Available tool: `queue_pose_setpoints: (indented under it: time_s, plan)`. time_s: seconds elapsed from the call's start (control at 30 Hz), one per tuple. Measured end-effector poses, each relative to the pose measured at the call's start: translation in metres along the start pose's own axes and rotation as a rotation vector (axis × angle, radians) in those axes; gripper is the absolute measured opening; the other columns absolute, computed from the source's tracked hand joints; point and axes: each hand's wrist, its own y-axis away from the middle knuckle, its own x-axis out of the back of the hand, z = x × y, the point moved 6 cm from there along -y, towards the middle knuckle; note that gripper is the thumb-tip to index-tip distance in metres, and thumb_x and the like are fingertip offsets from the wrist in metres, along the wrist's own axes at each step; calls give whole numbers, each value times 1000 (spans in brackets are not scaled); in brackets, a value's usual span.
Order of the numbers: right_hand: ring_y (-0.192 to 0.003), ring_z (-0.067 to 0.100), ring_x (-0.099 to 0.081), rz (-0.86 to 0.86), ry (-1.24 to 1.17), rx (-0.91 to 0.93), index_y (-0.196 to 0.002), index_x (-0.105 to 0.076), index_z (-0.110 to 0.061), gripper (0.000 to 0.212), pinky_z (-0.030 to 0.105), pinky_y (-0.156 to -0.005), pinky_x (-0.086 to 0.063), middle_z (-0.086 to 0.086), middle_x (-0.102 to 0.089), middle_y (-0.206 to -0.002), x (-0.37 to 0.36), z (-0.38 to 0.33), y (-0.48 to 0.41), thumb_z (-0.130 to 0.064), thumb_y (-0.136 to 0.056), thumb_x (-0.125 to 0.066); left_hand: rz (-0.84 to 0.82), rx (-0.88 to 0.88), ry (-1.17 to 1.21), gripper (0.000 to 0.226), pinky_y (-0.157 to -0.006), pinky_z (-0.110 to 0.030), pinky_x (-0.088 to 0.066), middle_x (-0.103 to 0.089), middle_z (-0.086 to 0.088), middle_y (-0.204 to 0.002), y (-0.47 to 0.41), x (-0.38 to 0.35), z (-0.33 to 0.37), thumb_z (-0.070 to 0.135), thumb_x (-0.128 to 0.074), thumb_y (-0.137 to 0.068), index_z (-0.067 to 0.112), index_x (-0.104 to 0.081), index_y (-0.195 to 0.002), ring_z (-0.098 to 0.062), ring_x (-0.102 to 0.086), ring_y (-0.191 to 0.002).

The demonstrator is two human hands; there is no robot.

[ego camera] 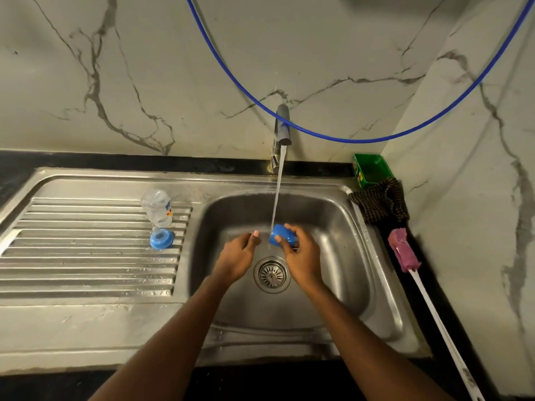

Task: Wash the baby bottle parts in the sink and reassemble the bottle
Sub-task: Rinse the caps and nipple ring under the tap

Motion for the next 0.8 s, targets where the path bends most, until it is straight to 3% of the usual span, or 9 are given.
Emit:
queue_pose_setpoints:
  time_s: [0.1, 0.17, 0.27, 0.33, 0.5, 0.67, 0.8]
  plan:
    - [-90, 18, -66, -121, -22, -198, -94, -63, -27, 19, 41, -83, -56, 0, -68, -101, -13, 8, 5, -30, -79, -75, 34, -3, -137, 80, -97, -45, -48, -71, -5, -111, 9, 8, -2, 76, -14, -87, 21, -69, -106, -27, -63, -106]
    - [-91, 19, -65, -103, -86, -160, -97, -63, -26, 22, 41, -83, -56, -4, -66, -97, -19, -9, 5, -29, -79, -75, 147, -31, -58, 73, -88, -46, -52, -72, -3, -97, 14, 23, 2, 73, -18, -90, 20, -68, -98, -20, -65, -92]
    - [-94, 13, -60, -130, -96, -77, -115, -60, -17, 44, 25, -81, -49, -3, -62, -103, -34, -44, 9, -24, -75, -79, 256, -106, -37, 54, -72, -42, -53, -68, 0, -78, 24, 52, 8, 60, -33, -97, 18, -64, -83, -15, -63, -75]
    - [-90, 12, -60, -167, -76, -27, -112, -60, -16, 48, 19, -74, -46, -2, -63, -103, -46, -66, 12, -21, -69, -83, 335, -123, -36, 47, -65, -37, -47, -64, -1, -72, 30, 80, 4, 53, -39, -98, 17, -61, -77, -18, -60, -70]
    - [-88, 18, -60, -323, 49, 145, -105, -63, -16, 52, 26, -79, -49, 7, -60, -106, -104, -112, 22, -13, -58, -87, 517, -103, -25, 32, -69, -35, -44, -69, -4, -79, 49, 159, -24, 35, -50, -100, 13, -71, -90, -21, -62, -76]
    - [-89, 17, -56, -490, 102, 304, -110, -54, -11, 60, 24, -73, -42, 5, -59, -104, -158, -149, 47, -13, -59, -85, 613, -47, -57, 31, -72, -27, -37, -73, -8, -94, 60, 215, -53, 33, -52, -99, 9, -72, -99, -21, -63, -87]
    - [-98, 25, -59, -570, 149, 428, -110, -51, -8, 56, 28, -78, -46, 11, -61, -110, -192, -160, 66, -11, -63, -81, 615, -12, -71, 36, -81, -31, -46, -73, -9, -104, 63, 240, -72, 37, -51, -99, 8, -71, -105, -22, -65, -103]
